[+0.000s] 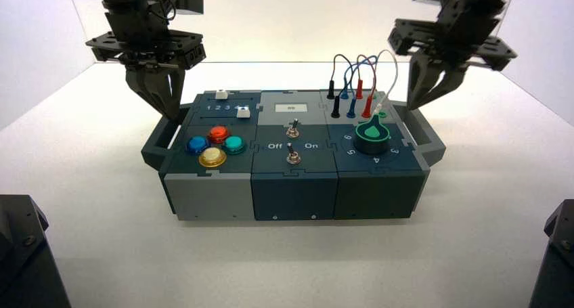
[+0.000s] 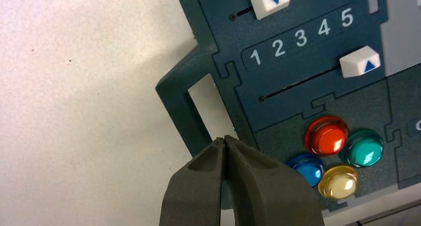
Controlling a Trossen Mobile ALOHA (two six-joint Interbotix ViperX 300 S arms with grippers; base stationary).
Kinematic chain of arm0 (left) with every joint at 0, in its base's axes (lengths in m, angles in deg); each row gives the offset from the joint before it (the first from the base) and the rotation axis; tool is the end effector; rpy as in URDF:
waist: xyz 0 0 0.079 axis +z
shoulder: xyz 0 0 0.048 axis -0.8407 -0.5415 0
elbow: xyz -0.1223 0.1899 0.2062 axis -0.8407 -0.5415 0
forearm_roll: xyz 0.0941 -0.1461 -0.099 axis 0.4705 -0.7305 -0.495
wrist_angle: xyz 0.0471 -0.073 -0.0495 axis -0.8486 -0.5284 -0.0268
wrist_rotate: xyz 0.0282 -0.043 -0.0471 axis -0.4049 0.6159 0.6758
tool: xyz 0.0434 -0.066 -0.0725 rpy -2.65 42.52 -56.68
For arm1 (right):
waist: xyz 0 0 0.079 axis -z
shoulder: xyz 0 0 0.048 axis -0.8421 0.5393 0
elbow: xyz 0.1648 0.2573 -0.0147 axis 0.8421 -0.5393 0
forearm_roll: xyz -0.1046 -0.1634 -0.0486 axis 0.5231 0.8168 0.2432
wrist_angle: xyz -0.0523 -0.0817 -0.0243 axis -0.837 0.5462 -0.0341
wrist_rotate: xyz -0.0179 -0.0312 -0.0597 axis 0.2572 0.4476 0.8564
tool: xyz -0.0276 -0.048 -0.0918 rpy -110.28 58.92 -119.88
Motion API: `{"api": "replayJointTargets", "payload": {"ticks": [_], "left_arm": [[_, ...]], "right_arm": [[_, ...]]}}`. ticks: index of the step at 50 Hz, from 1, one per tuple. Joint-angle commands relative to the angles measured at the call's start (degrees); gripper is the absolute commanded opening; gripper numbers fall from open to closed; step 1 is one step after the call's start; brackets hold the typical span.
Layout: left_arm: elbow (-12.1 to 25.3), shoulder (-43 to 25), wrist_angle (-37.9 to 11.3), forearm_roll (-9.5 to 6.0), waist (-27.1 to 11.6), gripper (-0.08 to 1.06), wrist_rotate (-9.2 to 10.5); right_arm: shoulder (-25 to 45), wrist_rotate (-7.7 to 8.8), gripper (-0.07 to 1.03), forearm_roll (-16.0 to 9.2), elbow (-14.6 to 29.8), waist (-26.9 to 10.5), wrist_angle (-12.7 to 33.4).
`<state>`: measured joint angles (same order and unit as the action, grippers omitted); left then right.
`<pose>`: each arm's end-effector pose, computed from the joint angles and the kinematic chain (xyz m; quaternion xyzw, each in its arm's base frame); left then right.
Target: Move the box away.
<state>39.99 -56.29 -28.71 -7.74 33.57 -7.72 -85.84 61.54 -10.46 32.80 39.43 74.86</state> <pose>0.2358 -0.1165 0.0373 0.1090 0.6828 -0.1636 0.7037 0.2613 0.1045 0.0391 0.0389 0.6333 0.0807 0.7687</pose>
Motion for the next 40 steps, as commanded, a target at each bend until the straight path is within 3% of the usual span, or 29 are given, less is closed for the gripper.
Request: {"api": "replayJointTargets", "payload": {"ticks": [1, 40], "left_arm": [[1.67, 0.44, 0.18, 0.18, -0.26, -0.03, -0.35], [7.47, -5.71, 0.18, 1.85, 0.7, -0.03, -0.7]], "right_arm": [[0.79, 0.09, -0.02, -0.62, 1.67, -0.7, -0.7], [7.29, 0.18, -0.02, -0.79, 7.47, -1.49, -2.02]]}}
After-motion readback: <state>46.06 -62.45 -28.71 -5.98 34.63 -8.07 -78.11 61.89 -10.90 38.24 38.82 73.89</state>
